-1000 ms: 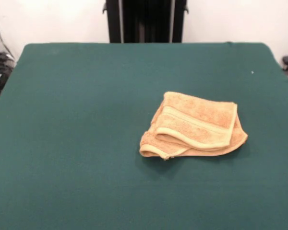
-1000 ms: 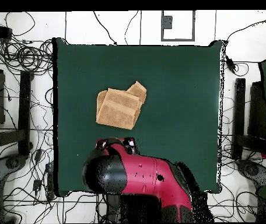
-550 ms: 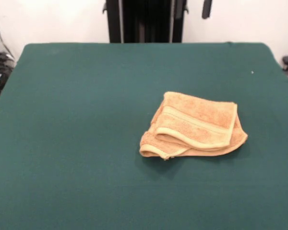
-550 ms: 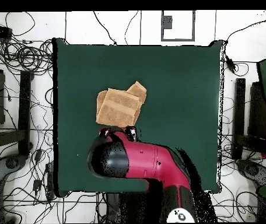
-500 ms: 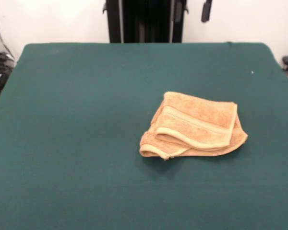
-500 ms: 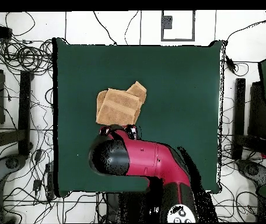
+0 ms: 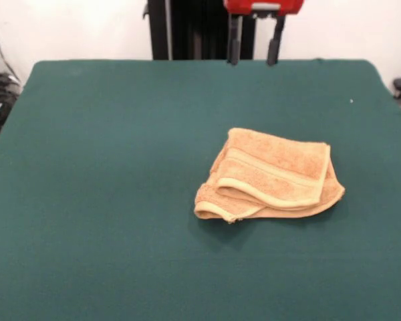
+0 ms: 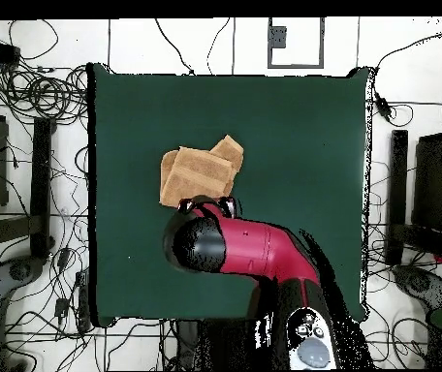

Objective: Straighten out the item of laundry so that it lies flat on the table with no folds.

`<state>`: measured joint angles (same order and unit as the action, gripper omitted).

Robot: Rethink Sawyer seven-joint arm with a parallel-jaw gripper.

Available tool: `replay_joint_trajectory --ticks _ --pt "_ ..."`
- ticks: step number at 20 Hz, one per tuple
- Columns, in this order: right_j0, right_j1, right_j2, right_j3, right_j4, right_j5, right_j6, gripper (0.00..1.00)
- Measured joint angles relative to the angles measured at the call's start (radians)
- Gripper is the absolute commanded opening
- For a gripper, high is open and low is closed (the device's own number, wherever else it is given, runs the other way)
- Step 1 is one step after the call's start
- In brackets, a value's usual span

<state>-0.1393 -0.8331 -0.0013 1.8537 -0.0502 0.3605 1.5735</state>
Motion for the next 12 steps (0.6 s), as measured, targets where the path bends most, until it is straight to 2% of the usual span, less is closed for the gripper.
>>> replay_joint_trajectory --ticks 12 --pt "-0.016 0.084 -0.013 -0.047 -0.022 -0.126 0.0 1.0"
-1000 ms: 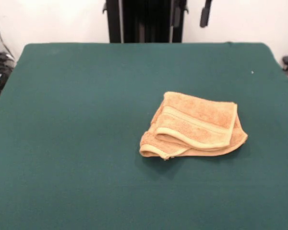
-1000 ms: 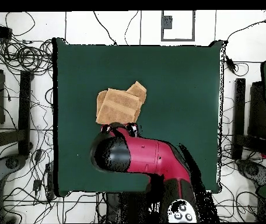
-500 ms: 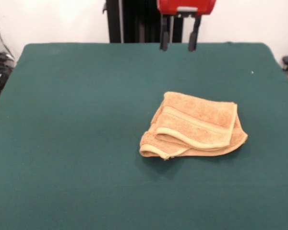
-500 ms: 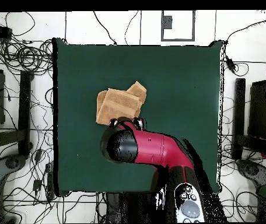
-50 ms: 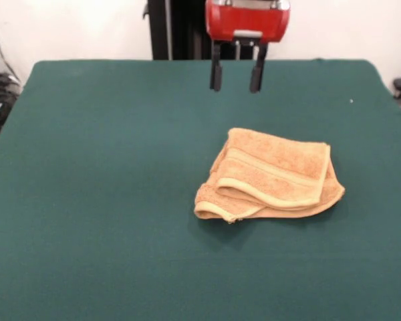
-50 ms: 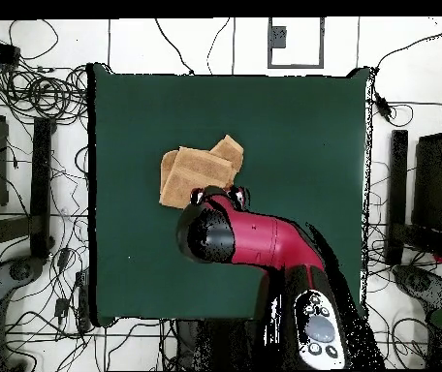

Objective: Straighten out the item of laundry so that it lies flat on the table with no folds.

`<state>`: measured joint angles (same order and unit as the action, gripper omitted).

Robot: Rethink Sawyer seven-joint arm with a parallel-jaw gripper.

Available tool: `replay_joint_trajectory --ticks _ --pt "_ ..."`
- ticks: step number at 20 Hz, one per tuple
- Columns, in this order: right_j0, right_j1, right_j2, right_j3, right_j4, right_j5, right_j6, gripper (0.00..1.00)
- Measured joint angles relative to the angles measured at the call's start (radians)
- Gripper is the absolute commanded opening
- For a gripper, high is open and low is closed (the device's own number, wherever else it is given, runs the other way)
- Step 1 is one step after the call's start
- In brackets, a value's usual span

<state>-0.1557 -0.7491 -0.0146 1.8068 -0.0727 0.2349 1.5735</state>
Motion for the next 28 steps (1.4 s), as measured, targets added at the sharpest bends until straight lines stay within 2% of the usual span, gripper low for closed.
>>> replay_joint_trajectory --ticks 3,10,21,28 --pt "0.006 0.02 -0.014 -0.008 0.009 -0.026 0.001 1.0" --pt "0.02 0.078 -0.056 -0.019 0.096 -0.096 0.013 1.0" --pt "-0.025 0.115 -0.05 -0.022 0.155 -0.203 0.041 1.0" --pt "-0.008 0.135 -0.051 -0.055 0.232 -0.204 0.041 1.0"
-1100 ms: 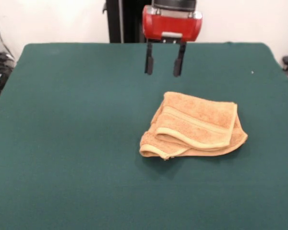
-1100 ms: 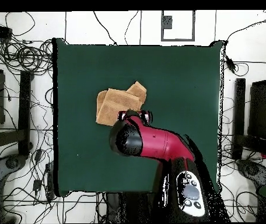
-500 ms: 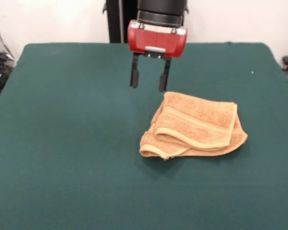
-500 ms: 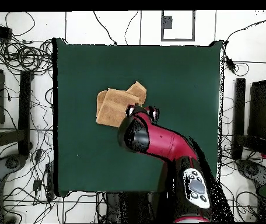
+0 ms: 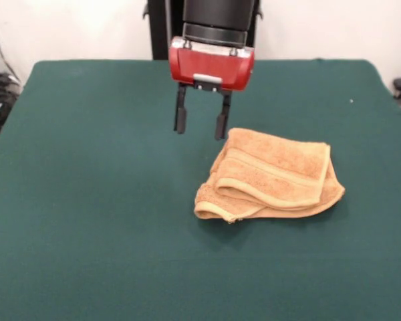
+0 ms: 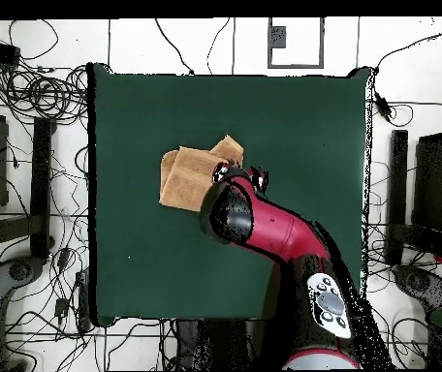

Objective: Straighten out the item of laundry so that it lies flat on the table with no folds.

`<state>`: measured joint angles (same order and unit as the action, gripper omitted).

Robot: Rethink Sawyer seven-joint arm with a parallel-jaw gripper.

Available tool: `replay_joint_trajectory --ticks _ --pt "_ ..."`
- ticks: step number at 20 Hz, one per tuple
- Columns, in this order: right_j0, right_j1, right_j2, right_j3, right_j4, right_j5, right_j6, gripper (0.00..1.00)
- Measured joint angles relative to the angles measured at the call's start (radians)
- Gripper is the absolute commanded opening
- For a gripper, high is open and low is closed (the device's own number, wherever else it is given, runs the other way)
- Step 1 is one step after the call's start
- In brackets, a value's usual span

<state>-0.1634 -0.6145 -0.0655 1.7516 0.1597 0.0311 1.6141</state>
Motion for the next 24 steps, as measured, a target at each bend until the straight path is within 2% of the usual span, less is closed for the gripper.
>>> replay_joint_trajectory --ticks 13,24 --pt "0.142 0.058 -0.06 -0.098 0.15 -0.001 0.0 1.0" --pt "0.176 0.123 -0.097 -0.102 0.163 0.0 0.0 1.0"
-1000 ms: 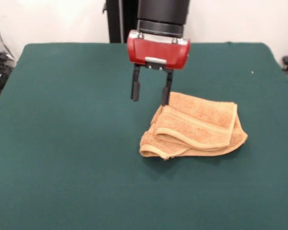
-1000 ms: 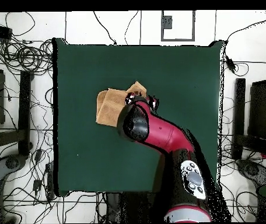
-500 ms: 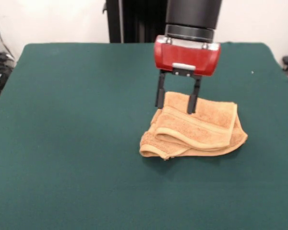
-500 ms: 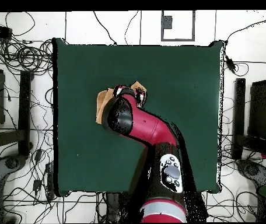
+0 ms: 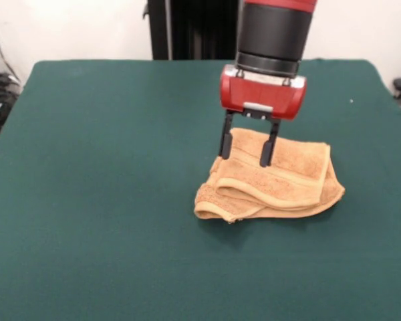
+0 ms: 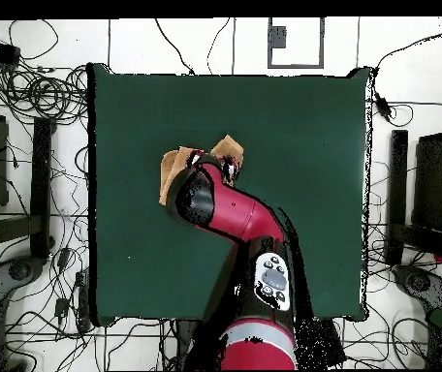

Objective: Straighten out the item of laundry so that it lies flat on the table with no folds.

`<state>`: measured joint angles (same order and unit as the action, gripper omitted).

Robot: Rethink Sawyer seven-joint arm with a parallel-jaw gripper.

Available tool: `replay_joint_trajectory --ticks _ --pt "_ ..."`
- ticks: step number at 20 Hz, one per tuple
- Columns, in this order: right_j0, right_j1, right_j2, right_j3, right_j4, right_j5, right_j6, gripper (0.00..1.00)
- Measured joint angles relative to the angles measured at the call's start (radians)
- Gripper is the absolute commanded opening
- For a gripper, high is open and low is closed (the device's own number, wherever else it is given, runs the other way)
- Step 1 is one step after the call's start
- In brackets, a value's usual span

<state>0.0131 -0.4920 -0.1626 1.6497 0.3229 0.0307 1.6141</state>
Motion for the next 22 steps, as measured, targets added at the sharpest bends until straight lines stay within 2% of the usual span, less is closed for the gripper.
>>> replay_joint_trajectory --ticks 6,10,18,22 --pt "-0.002 0.031 -0.016 0.0 0.0 -0.005 0.0 1.0" --pt "-0.012 0.054 -0.016 0.0 -0.003 -0.055 0.0 1.0" --pt "-0.04 0.136 -0.016 -0.015 -0.01 -0.243 0.0 1.0" --pt "-0.043 0.164 -0.015 -0.026 -0.01 -0.282 0.0 1.0"
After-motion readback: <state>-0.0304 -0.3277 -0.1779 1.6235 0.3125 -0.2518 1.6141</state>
